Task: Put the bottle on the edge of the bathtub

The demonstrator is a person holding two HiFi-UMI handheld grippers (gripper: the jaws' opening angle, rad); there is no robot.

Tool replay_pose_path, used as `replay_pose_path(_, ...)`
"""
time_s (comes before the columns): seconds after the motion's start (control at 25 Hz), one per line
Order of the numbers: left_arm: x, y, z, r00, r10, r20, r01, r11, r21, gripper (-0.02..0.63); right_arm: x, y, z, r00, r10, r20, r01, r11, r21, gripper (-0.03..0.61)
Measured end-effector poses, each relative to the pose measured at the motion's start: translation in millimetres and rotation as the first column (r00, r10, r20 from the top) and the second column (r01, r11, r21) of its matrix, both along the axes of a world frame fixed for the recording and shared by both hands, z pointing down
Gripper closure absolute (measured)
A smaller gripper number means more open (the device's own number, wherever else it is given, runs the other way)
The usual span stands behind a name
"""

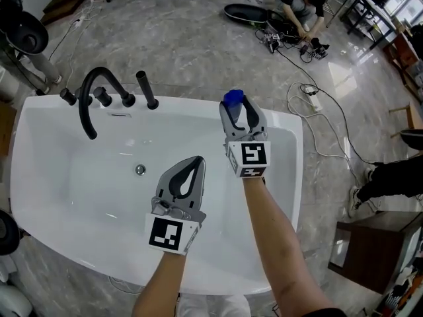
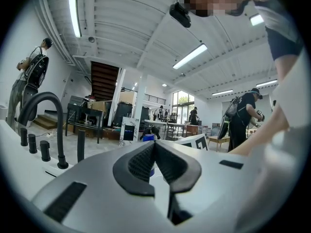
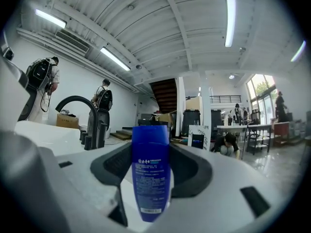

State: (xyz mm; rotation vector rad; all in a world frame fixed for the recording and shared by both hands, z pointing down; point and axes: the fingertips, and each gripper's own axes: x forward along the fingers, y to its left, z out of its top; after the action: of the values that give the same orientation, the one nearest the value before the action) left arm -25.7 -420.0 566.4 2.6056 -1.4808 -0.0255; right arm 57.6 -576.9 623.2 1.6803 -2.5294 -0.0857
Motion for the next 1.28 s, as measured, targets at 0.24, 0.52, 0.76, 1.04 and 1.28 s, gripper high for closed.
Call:
replay_pose_path(0.24,-1.2,0.1,1.6,1.000,0.002,-0.011,-0.002,1.000,-0.003,0.612,5.0,-8.2,4.7,1.000,0.017,-0.022,-0.017,1.000,0.001,0.339)
replay_pose_path(0.52,0.1,-1.4,9.8,1.000,0.013,-0.016,-0.013,1.000,-0.019,0.611,4.4,-17.8,13.8,0.999,0.024,-0.028,-0.024,1.000,0.001,0.339)
replay_pose_path(0.76,1.0,-3.6,16.4,1.000,0.023,-0.007,-0.023,0.999,-0.029,0.612,5.3,-25.7,21.2,0.999,0.043,-0.006,-0.043,0.999,-0.005,0.339)
replay_pose_path(1.04,6.9,-5.4,24.4,0.999,0.045,-0.012,-0.045,0.998,-0.034,0.612,8.6,-36.2,34.1,0.998,0.067,0.004,-0.067,0.998,-0.012,0.339)
replay_pose_path(1.28,6.8,-4.8,28.0,0.998,0.055,-0.012,-0.055,0.998,-0.040,0.612,11.4,-35.4,33.6,0.996,0.085,0.021,-0.085,0.996,-0.002,0.339)
